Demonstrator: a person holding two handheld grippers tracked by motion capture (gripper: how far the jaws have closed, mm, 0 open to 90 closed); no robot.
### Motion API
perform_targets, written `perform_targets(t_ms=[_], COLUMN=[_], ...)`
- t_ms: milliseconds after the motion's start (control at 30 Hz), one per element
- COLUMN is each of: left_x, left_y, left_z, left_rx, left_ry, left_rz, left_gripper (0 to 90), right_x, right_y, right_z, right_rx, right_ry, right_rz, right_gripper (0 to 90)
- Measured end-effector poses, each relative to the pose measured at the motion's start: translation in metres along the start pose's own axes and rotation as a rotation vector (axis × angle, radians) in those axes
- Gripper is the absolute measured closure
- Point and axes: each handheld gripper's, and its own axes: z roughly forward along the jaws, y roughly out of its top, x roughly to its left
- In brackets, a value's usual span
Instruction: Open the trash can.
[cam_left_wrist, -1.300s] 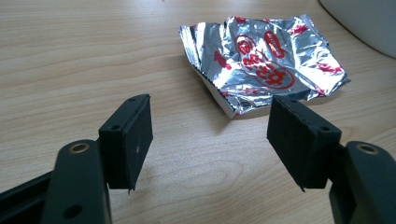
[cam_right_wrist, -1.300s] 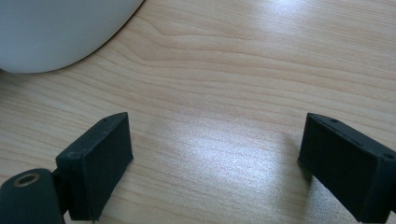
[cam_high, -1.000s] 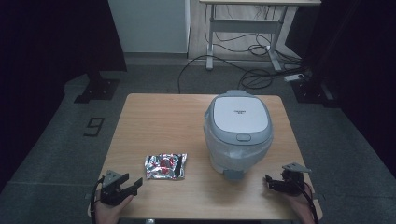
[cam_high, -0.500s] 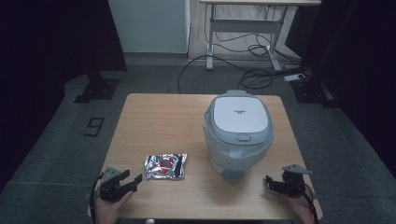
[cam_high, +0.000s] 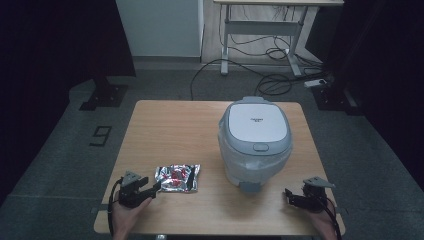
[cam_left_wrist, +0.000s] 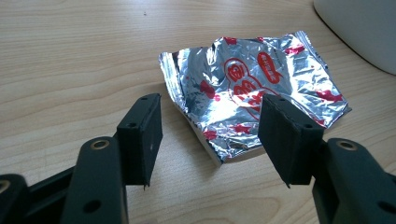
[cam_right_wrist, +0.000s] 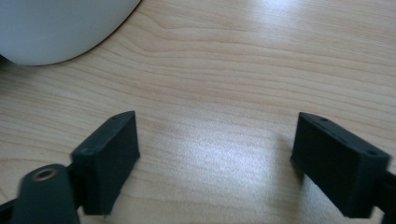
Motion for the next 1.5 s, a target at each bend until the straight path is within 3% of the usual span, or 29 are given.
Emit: perform_targets(t_ms=[33, 100, 133, 167, 300, 433, 467, 500, 600, 700, 933, 1067, 1267, 1500], left_x=[0.001, 0.002, 0.002, 0.003, 0.005, 0.005, 0.005, 0.005, 0.006, 0.005, 0.002, 0.002, 0.003, 0.003], left_y=[0.000, 0.000, 0.000, 0.000, -0.002, -0.003, -0.003, -0.004, -0.005, -0.005, -0.005, -0.005, -0.005, -0.005], left_z=[-0.001, -0.001, -0.001, -0.002, -0.004, -0.006, -0.006, -0.007, -0.007, -0.005, -0.003, -0.002, -0.002, -0.001], left_rx=[-0.001, -0.003, -0.003, -0.004, -0.005, -0.006, -0.006, -0.006, -0.005, 0.000, 0.013, 0.020, 0.025, 0.027], left_ry=[-0.001, -0.002, -0.002, -0.001, -0.002, -0.005, -0.005, -0.004, -0.005, -0.005, 0.000, 0.001, 0.001, 0.000], left_rz=[-0.002, -0.001, -0.001, -0.004, -0.005, 0.002, 0.002, 0.004, 0.001, 0.001, 0.018, 0.022, 0.022, 0.022], left_gripper=[40.4, 40.4, 40.4, 40.4, 40.4, 40.3, 40.4, 40.3, 40.4, 40.4, 40.3, 40.3, 40.3, 40.4], right_x=[0.002, 0.006, 0.006, 0.007, 0.014, 0.020, 0.020, 0.021, 0.022, 0.024, 0.030, 0.040, 0.057, 0.076], right_y=[0.000, 0.006, 0.006, 0.016, 0.039, 0.064, 0.064, 0.077, 0.096, 0.110, 0.131, 0.146, 0.166, 0.186], right_z=[-0.002, -0.011, -0.011, -0.027, -0.063, -0.095, -0.095, -0.111, -0.129, -0.138, -0.142, -0.142, -0.133, -0.120], right_rx=[-0.005, -0.026, -0.026, -0.111, -0.242, -0.316, -0.316, -0.347, -0.374, -0.390, -0.402, -0.408, -0.384, -0.355], right_ry=[-0.009, -0.031, -0.031, 0.020, 0.116, 0.191, 0.191, 0.237, 0.321, 0.364, 0.414, 0.456, 0.530, 0.570], right_rz=[-0.018, -0.064, -0.064, -0.031, -0.039, -0.071, -0.071, -0.078, -0.088, -0.093, -0.110, -0.160, -0.211, -0.242], right_gripper=[22.8, 24.0, 24.0, 32.4, 46.1, 60.8, 60.8, 65.5, 68.9, 71.8, 81.2, 89.5, 90.0, 90.0])
